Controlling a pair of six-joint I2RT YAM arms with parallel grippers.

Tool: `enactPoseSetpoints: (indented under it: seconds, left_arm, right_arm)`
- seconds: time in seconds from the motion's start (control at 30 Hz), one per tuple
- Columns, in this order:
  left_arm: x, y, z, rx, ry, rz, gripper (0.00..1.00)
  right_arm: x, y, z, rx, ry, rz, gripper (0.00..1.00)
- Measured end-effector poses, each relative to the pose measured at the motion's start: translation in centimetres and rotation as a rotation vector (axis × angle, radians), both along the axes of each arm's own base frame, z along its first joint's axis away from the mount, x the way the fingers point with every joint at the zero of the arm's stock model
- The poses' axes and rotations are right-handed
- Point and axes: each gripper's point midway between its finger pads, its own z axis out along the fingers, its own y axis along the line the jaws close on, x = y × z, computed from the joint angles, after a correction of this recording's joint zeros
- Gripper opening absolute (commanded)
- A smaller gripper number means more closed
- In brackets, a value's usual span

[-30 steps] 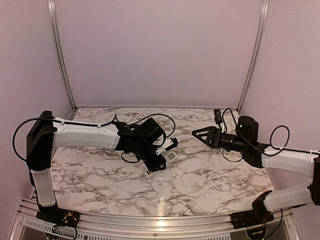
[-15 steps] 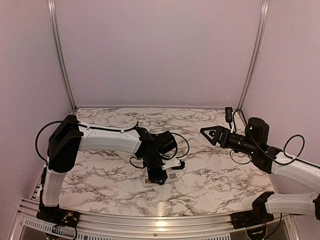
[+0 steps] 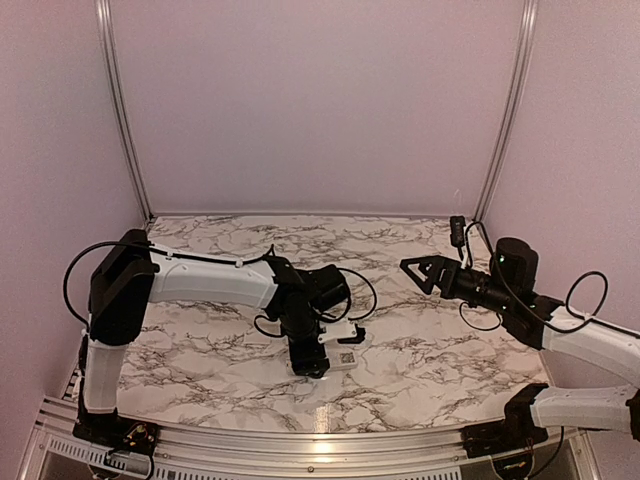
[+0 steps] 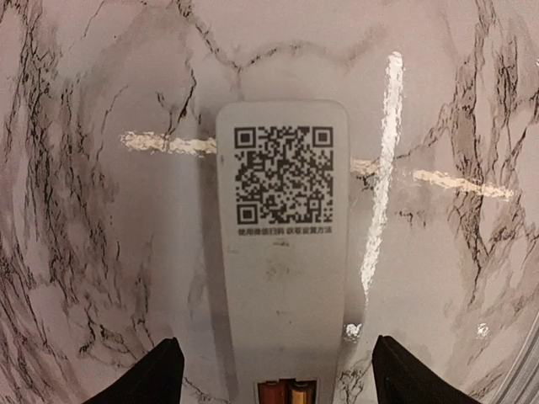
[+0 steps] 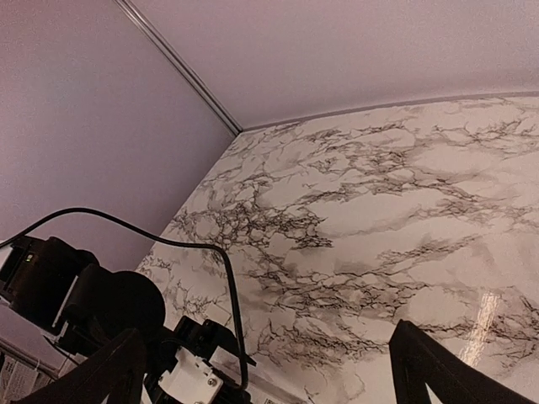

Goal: Load the batteries into the remote control
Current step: Place the remote control without the battery cover at the center of the board, then pick up the battery cover from the center of the board.

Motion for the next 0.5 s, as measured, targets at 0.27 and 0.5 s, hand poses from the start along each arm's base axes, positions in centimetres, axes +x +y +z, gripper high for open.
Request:
enactPoseSetpoints:
  seconds: [0.27, 0.5]
  left_arm:
    - [2.4, 7.9, 5.9, -0.109, -0.141, 0.092, 0.81]
    - [4.7, 13.6, 6.1, -0.127, -0.191, 0.135, 0.77]
  right_arm:
    - [-0.2, 0.6, 0.2, -0.002, -0.029, 0.044, 0.99]
    - [-0.6, 1.7, 0.3, 0.011, -0.056, 0.118, 0.98]
